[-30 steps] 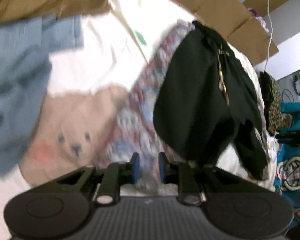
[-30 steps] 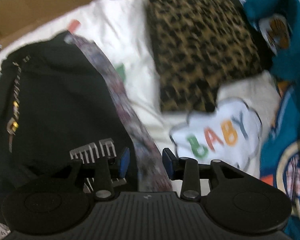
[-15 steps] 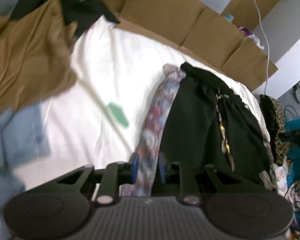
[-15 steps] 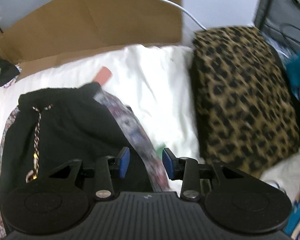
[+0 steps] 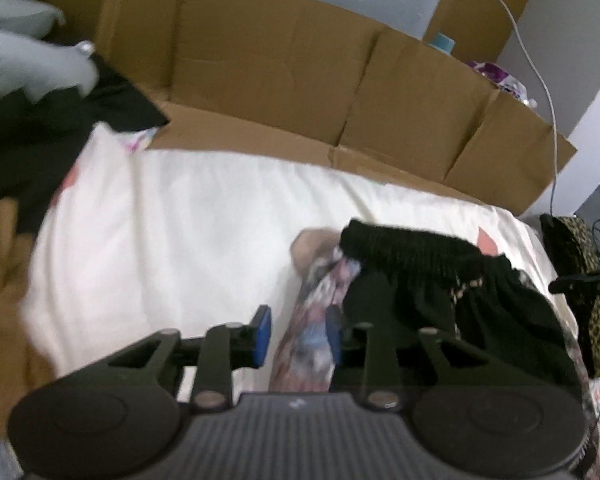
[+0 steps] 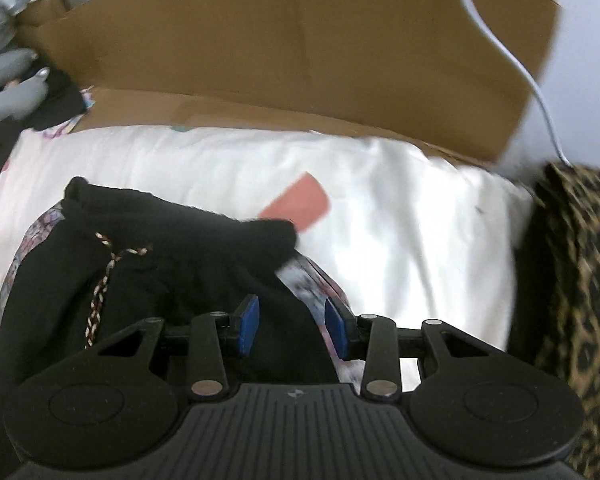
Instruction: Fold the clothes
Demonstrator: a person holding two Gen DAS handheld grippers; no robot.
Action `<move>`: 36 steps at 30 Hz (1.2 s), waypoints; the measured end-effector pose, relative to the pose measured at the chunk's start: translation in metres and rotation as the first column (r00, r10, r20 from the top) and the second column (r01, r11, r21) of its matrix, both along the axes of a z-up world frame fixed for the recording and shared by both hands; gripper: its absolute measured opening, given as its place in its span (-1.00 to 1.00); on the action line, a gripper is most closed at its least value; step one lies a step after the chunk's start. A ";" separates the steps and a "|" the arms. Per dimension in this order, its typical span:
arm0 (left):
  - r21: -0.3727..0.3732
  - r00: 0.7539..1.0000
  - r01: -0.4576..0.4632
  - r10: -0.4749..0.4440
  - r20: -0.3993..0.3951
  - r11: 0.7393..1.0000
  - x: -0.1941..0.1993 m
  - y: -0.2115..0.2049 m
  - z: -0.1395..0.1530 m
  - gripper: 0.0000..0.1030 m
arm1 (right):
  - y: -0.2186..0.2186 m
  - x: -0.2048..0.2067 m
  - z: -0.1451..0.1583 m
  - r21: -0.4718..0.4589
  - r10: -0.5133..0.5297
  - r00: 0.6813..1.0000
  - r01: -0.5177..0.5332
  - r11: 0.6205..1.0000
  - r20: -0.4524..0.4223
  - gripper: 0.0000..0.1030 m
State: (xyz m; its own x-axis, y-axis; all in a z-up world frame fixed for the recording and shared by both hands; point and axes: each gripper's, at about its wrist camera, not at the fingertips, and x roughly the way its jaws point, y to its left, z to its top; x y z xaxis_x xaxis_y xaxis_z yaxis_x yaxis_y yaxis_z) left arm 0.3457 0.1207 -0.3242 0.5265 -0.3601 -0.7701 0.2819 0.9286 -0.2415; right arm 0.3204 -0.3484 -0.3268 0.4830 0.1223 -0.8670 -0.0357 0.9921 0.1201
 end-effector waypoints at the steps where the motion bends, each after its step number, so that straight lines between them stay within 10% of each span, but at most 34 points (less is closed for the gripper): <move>1: 0.005 1.000 0.009 -0.009 0.008 1.000 0.007 -0.006 -0.001 -0.28 | 0.001 0.003 -0.001 -0.003 0.006 1.000 -0.006 1.000 0.010 -0.07; 17: 0.216 0.967 0.253 -0.247 -0.057 0.943 0.070 -0.095 -0.048 -0.05 | -0.017 0.040 -0.041 0.041 -0.042 0.999 0.041 0.998 0.031 0.00; 29: 0.147 0.966 0.252 -0.239 -0.102 0.956 0.081 -0.089 -0.067 0.21 | 0.000 0.035 -0.072 0.063 0.019 0.998 -0.015 0.998 -0.061 0.01; 36: 0.168 0.948 0.313 -0.297 -0.112 0.935 0.070 -0.094 -0.059 -0.40 | 0.018 0.033 -0.055 -0.020 0.094 0.995 -0.095 0.995 -0.028 -0.75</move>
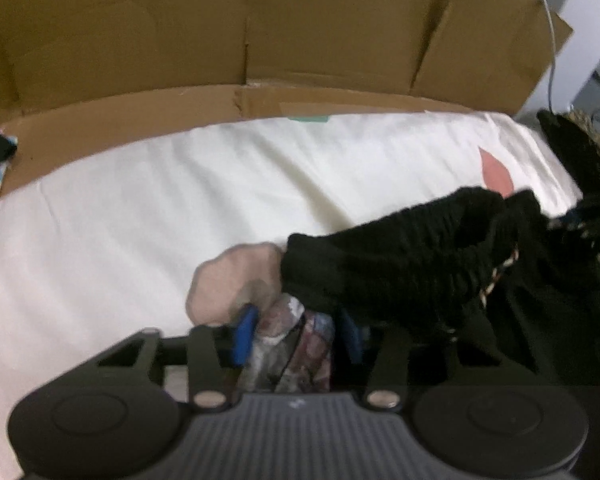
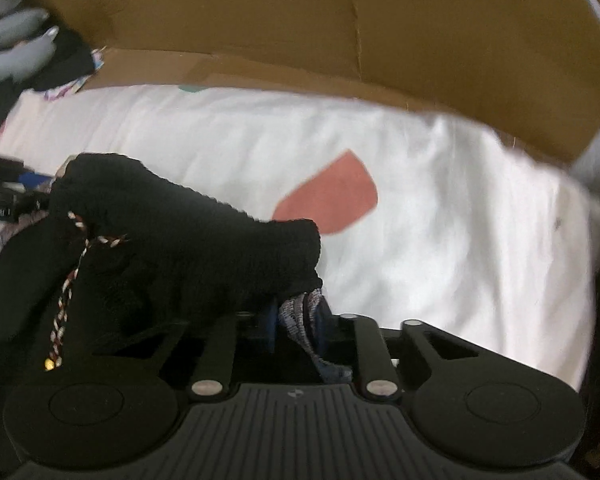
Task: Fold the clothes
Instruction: 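Lift the black shorts by the waistband with both grippers and shake out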
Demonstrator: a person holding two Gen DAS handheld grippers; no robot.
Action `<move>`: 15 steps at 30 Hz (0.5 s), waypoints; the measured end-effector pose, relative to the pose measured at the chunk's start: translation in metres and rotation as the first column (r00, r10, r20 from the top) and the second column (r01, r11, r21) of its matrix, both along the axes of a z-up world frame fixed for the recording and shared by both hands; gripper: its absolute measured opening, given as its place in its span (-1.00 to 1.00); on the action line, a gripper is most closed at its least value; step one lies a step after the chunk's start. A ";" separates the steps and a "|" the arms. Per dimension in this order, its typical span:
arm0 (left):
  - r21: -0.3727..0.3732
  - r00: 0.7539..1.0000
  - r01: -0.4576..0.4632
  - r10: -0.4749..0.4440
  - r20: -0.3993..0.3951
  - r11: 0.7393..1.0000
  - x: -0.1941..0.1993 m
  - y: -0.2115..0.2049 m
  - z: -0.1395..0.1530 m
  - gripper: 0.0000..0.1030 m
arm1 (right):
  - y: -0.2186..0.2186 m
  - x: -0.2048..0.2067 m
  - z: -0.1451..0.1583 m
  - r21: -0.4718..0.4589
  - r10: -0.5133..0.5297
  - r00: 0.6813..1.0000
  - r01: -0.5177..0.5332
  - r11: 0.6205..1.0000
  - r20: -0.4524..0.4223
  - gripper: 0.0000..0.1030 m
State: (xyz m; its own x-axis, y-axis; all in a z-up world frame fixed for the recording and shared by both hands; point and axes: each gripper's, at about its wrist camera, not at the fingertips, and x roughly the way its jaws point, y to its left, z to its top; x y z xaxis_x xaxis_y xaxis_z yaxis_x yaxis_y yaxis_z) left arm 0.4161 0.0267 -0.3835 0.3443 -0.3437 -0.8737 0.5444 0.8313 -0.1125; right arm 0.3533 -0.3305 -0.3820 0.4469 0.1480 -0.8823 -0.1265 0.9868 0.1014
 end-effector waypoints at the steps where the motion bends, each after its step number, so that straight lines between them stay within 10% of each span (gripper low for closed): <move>1: 0.016 1.000 0.002 -0.002 0.022 1.000 -0.002 0.000 0.002 -0.63 | 0.001 -0.002 0.005 -0.015 -0.004 1.000 0.005 1.000 0.024 -0.78; 15: 0.032 0.962 -0.135 0.123 0.242 0.990 -0.015 0.040 0.061 -0.74 | 0.032 0.025 0.056 -0.087 -0.018 0.974 0.038 0.995 0.224 -0.81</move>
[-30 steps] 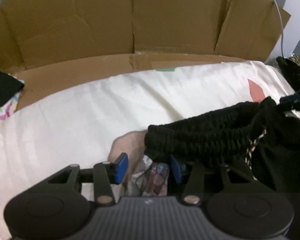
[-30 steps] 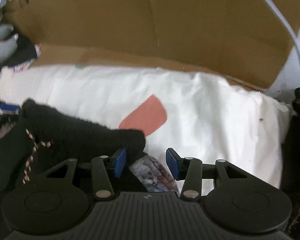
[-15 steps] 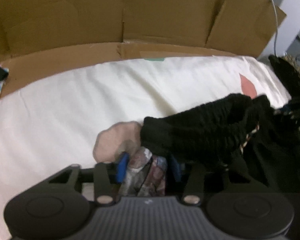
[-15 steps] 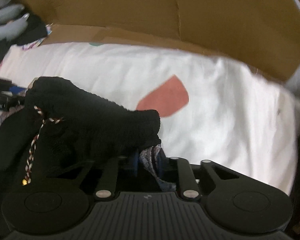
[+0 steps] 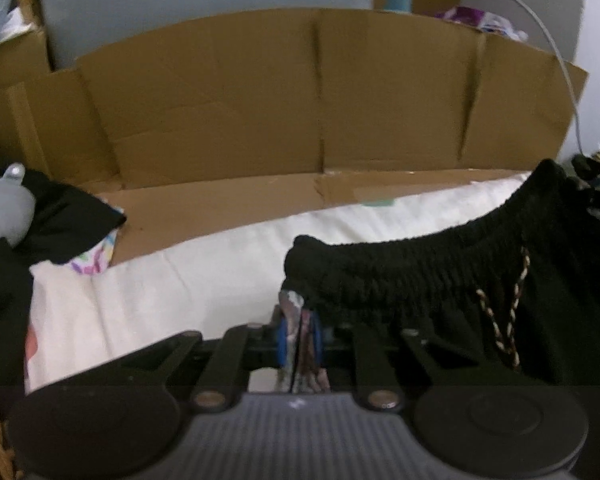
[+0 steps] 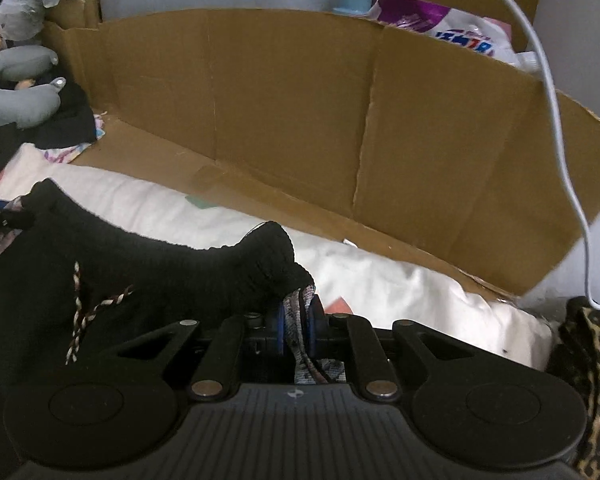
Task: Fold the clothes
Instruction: 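Lift the black shorts by the waistband with both grippers and shake out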
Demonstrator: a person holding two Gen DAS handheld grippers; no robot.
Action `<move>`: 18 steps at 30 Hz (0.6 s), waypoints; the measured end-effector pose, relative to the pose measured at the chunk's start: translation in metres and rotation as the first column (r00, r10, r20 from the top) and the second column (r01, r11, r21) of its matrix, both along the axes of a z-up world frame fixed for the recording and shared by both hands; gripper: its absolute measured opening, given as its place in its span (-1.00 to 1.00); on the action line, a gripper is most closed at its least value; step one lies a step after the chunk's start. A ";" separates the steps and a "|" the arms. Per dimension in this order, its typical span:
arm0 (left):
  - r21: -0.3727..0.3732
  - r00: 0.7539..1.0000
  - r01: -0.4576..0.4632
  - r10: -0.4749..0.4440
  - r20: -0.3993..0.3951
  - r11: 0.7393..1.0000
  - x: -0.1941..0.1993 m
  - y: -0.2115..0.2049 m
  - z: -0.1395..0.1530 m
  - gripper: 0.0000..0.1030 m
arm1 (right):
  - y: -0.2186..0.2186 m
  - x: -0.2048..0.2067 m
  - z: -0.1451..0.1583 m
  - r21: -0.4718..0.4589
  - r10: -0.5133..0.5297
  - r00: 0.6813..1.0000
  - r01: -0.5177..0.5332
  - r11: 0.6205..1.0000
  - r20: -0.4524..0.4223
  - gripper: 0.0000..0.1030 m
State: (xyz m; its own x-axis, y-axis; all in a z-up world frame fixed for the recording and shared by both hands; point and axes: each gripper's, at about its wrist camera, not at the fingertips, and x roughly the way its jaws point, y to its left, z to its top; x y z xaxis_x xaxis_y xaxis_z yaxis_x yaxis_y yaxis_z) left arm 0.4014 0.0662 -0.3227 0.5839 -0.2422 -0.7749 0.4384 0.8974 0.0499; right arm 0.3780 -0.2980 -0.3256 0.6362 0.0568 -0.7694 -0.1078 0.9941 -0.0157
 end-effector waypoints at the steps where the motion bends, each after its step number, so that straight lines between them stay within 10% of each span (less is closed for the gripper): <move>1: 0.005 1.000 0.000 0.000 -0.010 1.000 0.003 0.000 -0.003 -0.72 | 0.001 0.004 -0.005 0.006 -0.010 1.000 0.010 1.000 -0.006 -0.80; 5: 0.022 0.996 -0.008 0.010 -0.090 1.000 0.015 -0.008 -0.034 -0.53 | -0.003 0.022 -0.033 0.041 -0.024 0.993 0.029 0.999 -0.119 -0.65; 10: -0.013 0.990 -0.060 0.058 -0.129 0.998 0.023 0.002 -0.050 0.10 | -0.017 0.026 -0.039 0.074 -0.014 0.989 0.025 0.997 -0.147 0.04; 18: -0.077 0.971 -0.034 0.015 -0.239 0.996 0.030 0.003 -0.067 -0.05 | -0.010 0.037 -0.062 0.057 0.033 0.972 -0.020 0.998 -0.234 0.05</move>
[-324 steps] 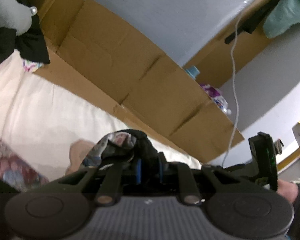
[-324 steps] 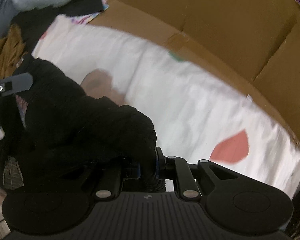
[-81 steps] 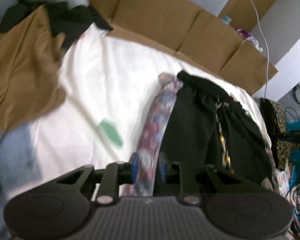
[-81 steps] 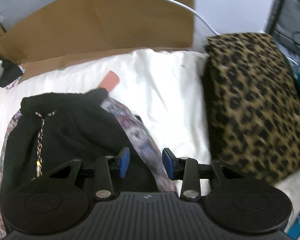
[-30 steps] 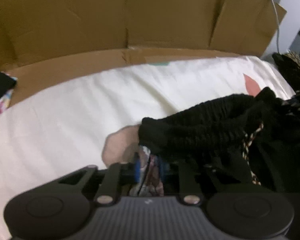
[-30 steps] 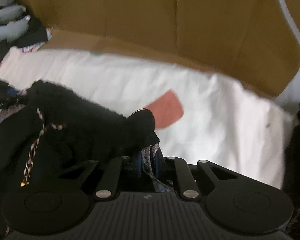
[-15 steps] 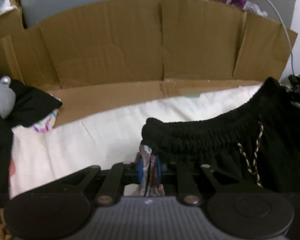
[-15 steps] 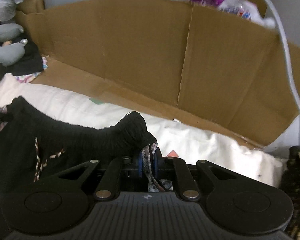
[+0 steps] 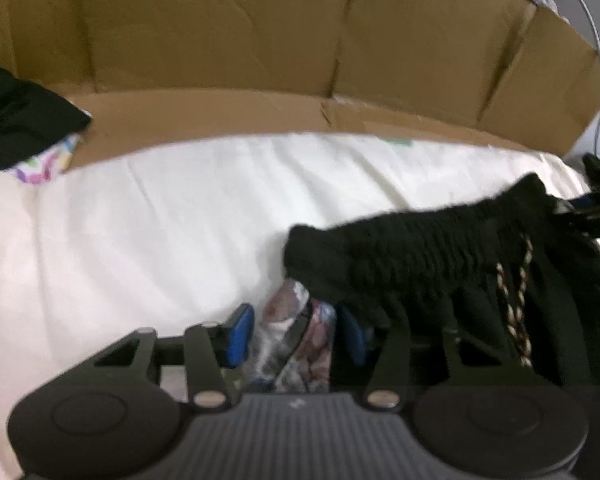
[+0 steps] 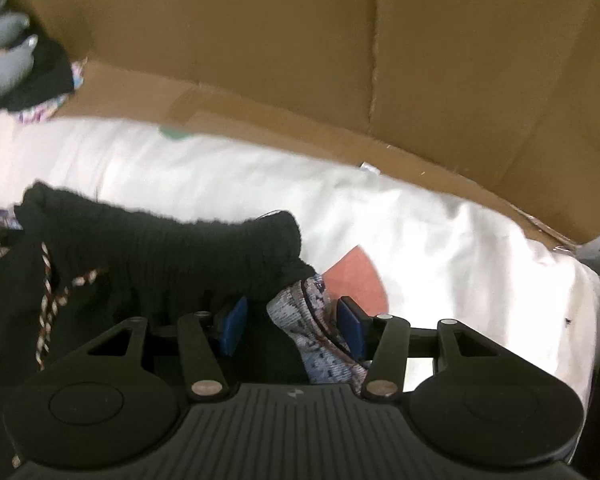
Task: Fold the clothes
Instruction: 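Lift the black shorts by the waistband with both grippers and shake out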
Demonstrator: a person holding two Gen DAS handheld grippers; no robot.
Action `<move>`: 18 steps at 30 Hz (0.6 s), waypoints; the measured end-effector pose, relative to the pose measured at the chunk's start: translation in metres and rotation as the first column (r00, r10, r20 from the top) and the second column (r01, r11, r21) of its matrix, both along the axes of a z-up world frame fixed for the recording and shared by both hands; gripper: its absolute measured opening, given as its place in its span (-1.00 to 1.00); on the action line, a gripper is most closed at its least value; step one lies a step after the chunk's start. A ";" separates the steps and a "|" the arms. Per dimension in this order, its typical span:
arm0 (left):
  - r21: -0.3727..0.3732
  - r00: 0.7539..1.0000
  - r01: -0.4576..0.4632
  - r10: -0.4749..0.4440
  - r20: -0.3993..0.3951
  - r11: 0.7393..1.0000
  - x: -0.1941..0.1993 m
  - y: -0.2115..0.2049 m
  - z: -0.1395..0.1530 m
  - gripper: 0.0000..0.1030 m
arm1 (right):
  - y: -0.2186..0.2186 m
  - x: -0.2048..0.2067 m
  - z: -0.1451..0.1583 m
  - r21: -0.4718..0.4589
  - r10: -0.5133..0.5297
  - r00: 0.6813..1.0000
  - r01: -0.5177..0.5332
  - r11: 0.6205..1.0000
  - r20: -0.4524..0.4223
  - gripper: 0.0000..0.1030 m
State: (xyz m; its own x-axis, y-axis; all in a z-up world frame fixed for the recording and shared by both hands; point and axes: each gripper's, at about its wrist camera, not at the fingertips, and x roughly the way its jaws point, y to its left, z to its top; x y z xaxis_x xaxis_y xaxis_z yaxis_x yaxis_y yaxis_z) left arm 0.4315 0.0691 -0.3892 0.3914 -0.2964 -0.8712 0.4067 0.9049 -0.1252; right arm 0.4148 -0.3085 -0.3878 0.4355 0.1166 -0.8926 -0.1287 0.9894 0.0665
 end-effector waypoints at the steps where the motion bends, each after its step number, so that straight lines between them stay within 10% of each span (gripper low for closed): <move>1: -0.007 1.000 0.003 -0.003 -0.006 1.000 0.000 0.001 0.000 -0.17 | 0.005 0.000 -0.002 -0.009 0.016 1.000 -0.016 1.000 0.003 -0.24; 4: -0.061 0.999 0.000 -0.003 -0.048 0.998 0.001 0.004 0.001 -0.77 | 0.015 -0.001 0.003 -0.018 0.045 0.999 -0.044 0.999 0.005 -0.68; 18: 0.013 0.978 -0.058 0.054 0.199 0.998 -0.011 0.022 0.062 -0.87 | 0.038 -0.002 0.070 -0.085 0.077 0.968 -0.058 0.995 0.238 -0.82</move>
State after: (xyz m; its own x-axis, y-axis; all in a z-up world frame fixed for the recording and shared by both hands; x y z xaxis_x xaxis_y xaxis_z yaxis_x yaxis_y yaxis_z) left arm 0.4207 0.0910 -0.3271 0.5729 -0.2537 -0.7793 0.3702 0.9285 -0.0300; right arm 0.4126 -0.2706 -0.3177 0.6319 0.0884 -0.7700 -0.1982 0.9789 -0.0502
